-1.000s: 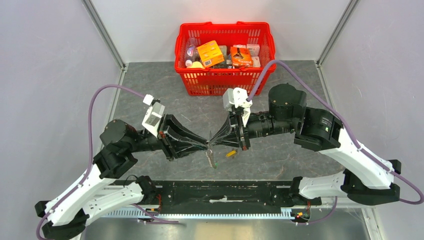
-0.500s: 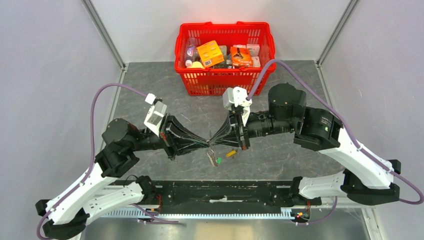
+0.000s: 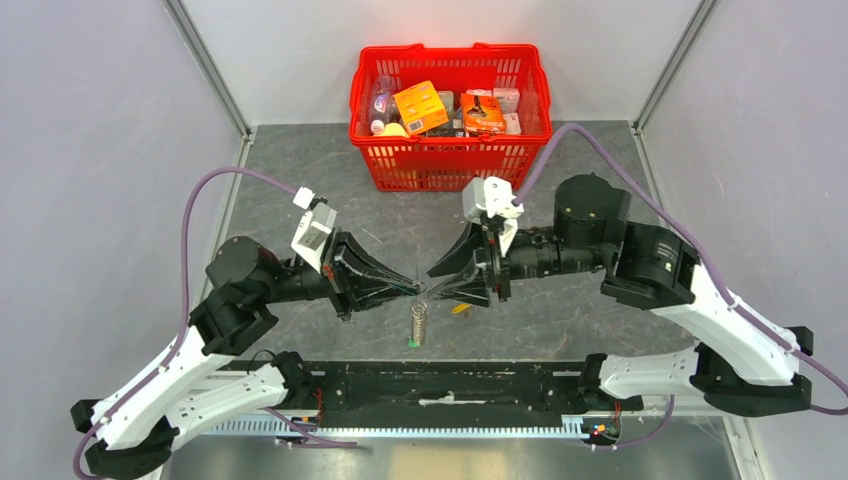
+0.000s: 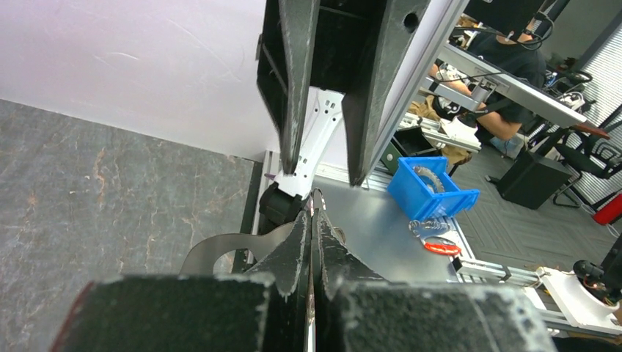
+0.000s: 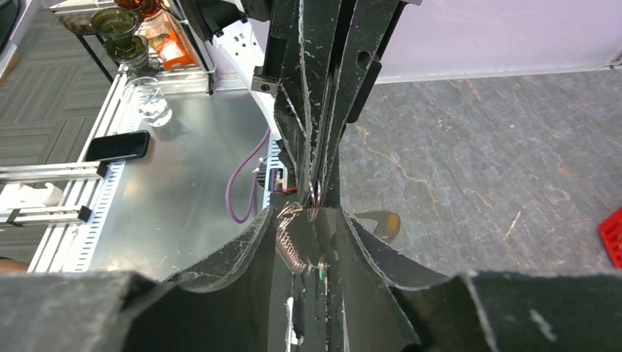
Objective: Put the keys on the keyring
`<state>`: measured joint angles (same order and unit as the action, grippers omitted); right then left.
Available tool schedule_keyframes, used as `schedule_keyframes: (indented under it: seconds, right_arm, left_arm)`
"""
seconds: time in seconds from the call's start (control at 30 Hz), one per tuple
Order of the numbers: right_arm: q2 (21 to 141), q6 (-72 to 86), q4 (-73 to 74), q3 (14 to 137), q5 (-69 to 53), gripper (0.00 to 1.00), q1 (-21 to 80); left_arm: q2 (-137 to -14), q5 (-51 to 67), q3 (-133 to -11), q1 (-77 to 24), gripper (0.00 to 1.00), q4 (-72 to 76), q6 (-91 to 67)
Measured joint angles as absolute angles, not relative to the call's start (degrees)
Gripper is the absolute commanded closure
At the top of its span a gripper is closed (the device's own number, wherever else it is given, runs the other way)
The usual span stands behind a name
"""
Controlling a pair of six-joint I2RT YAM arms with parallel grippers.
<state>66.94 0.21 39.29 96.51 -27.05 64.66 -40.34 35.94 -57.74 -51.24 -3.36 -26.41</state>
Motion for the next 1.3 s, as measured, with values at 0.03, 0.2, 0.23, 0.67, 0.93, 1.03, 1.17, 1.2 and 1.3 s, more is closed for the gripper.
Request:
schedule_keyframes:
  seconds: [0.03,0.2,0.23,0.67,0.93,1.03,1.17,1.2,1.3]
  right_arm:
    - [66.19,0.21,39.24,96.07,-26.59,0.53,64.66]
    - [62.87,0.67,39.31,95.37,-24.49,0.48,64.66]
    - [62.06,0.78,39.53,95.35,-23.68,0.48,64.66]
    - [56.71,6.63,43.55,82.41,-3.75,0.44,64.47]
    - [61.04,18.04,44.51,70.04,5.76,0.47,56.69]
    - [62.19,24.08,43.22,64.05,7.22,0.47,52.90]
    - [62.81,32.32,41.17,56.99,8.86,0.48,49.45]
    - [62.89,34.41,40.42,55.40,9.15,0.48,48.75]
    - [64.29,39.00,38.54,52.66,9.32,0.50,47.42]
  left_arm:
    - [-40.34,35.90,-57.74,-51.24,0.98,-3.60,-26.41]
    - [-40.36,35.24,-57.74,-51.24,0.98,-4.73,-26.33]
    - [-40.34,34.96,-57.74,-51.24,0.98,-4.95,-26.33]
    - [-38.89,33.12,-57.74,-51.24,0.98,-11.29,-25.56]
    - [-36.21,30.46,-57.74,-51.24,0.98,-16.58,-24.10]
    - [-35.40,29.91,-57.74,-51.24,0.98,-17.96,-23.81]
    - [-34.68,29.45,-57.60,-51.24,0.98,-18.81,-23.53]
    - [-34.52,29.47,-57.41,-51.24,0.98,-18.79,-23.53]
    - [-34.20,29.50,-56.34,-51.24,0.98,-18.76,-23.53]
